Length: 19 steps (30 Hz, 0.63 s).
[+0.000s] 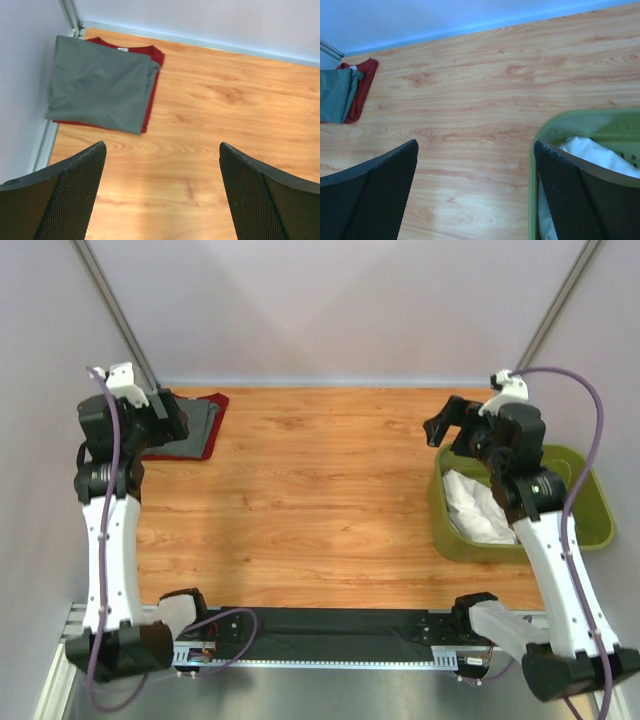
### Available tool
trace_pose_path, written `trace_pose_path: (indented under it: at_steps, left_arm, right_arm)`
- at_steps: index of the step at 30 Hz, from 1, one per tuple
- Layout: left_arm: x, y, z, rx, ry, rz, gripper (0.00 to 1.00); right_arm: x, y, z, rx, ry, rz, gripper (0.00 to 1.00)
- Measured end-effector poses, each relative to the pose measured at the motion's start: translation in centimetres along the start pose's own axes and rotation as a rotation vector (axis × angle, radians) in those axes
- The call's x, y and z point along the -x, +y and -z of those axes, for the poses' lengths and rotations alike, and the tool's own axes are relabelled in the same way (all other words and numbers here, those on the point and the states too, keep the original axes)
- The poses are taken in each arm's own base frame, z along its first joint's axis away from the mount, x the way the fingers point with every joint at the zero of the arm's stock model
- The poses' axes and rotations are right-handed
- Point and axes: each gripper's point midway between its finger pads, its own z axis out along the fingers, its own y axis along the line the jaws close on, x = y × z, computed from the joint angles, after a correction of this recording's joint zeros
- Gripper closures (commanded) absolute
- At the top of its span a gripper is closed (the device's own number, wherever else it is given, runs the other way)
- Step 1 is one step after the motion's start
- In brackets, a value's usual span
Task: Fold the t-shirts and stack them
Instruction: Neatly place the folded tshirt to the corner
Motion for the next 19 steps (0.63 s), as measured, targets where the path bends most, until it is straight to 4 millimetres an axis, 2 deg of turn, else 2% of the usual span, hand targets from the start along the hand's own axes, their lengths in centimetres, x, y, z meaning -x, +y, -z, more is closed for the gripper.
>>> trace_pose_path:
  at_steps: [1,2,4,7,10,13,16,19]
  left_arm:
    - [-0.3,-0.6,1.6,-0.02,-0.012,0.003,0.01]
    - [-0.6,-1.2,3.3,-0.042,-0.024,0.006,0.01]
    - [-1.4,-2.1,5.7,-0.07,-0.043,0.013,0.01]
    - [-4.3,-2.8,8.2,-0.094,-0.023,0.033,0.01]
    - [-7.7,-3.1,9.0,-0.104,0.04,0.065,0.01]
    - [-10.7,-3.7,9.1,-0.121,0.119,0.095,0.01]
    - [-11.0,-3.9,9.3,-0.124,0.133,0.112,0.0]
    - [-10.8,-4.0,9.7,-0.12,0.114,0.115,0.01]
  right_arm:
    - [-0.9,-0.6,1.4,-0.009,-0.017,0.0,0.0]
    - [-1.1,-0.7,1.7,-0.01,-0.02,0.0,0.0]
    - [-2.5,-1.6,3.7,-0.028,-0.056,-0.007,0.0]
    - [-4.4,-2.9,5.7,-0.051,-0.092,-0.017,0.0]
    - [-6.8,-4.2,6.7,-0.077,-0.095,-0.03,0.0]
    - [-10.1,-5.5,6.3,-0.112,-0.036,-0.053,0.0]
    - [-12.6,-6.3,5.7,-0.14,0.034,-0.074,0.0]
    - [-13.6,-6.6,5.5,-0.154,0.066,-0.095,0.0]
